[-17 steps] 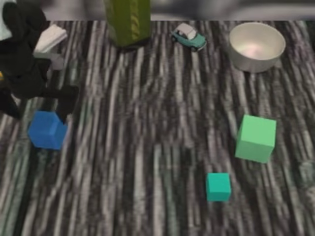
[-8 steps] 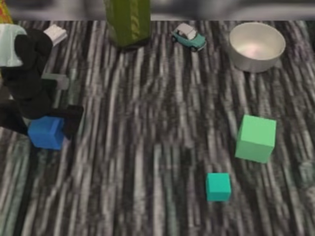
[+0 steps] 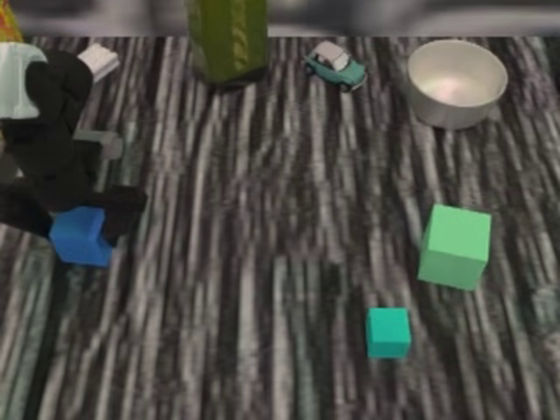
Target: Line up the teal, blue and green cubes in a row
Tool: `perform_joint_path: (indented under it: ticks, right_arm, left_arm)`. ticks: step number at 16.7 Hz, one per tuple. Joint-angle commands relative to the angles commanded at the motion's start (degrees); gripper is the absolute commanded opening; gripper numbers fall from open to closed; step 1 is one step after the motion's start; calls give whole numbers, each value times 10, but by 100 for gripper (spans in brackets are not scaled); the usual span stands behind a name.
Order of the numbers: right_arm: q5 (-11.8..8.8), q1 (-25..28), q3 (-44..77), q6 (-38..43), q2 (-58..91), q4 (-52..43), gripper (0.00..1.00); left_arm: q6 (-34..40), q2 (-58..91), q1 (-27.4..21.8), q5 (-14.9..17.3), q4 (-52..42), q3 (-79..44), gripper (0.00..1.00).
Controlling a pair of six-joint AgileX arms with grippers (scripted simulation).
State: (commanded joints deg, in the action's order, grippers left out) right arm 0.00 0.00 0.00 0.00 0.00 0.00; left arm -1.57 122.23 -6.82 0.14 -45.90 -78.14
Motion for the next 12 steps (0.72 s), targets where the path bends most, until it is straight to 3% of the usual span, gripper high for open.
perform_joint_path:
  ticks: [6, 12]
  right_arm:
    - [0, 0, 0, 0, 0, 0, 100]
    - [0, 0, 0, 0, 0, 0, 100]
  left_arm:
    - [0, 0, 0, 0, 0, 0, 2]
    - [0, 0, 0, 0, 0, 0, 0]
